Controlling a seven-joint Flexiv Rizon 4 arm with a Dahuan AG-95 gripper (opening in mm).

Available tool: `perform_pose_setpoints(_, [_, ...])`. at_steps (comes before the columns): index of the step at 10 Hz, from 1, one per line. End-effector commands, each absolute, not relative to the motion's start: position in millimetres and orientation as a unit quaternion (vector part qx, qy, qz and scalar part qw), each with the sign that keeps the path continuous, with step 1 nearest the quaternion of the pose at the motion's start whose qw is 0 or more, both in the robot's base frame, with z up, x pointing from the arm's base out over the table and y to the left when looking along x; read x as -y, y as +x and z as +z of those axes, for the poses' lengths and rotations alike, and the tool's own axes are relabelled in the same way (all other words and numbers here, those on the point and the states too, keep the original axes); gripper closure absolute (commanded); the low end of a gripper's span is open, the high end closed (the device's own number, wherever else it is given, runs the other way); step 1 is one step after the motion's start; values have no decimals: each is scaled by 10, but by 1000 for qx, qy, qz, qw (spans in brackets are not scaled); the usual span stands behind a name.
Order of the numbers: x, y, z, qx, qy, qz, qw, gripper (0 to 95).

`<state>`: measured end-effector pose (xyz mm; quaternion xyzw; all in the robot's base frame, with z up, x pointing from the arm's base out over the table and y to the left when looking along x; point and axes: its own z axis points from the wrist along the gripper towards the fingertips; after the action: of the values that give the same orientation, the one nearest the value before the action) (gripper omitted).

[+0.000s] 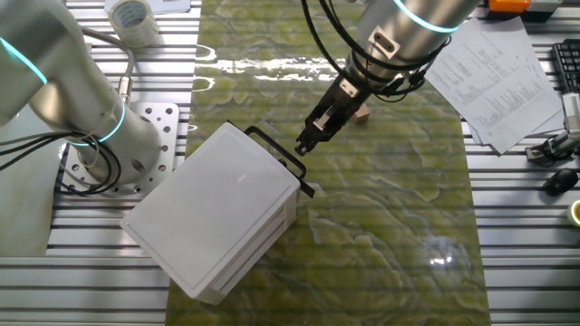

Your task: Take something out of a drawer

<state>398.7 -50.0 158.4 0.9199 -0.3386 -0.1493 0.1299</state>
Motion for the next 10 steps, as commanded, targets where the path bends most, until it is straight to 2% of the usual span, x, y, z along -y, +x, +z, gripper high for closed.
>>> perform_pose_setpoints(1, [554,3958,1627,319,926,-152,132,380])
perform_pose_setpoints(6, [699,3873,1715,313,927,-136,156,380])
perform_pose_setpoints(10, [728,3860,1697,335,919,-138,156,380])
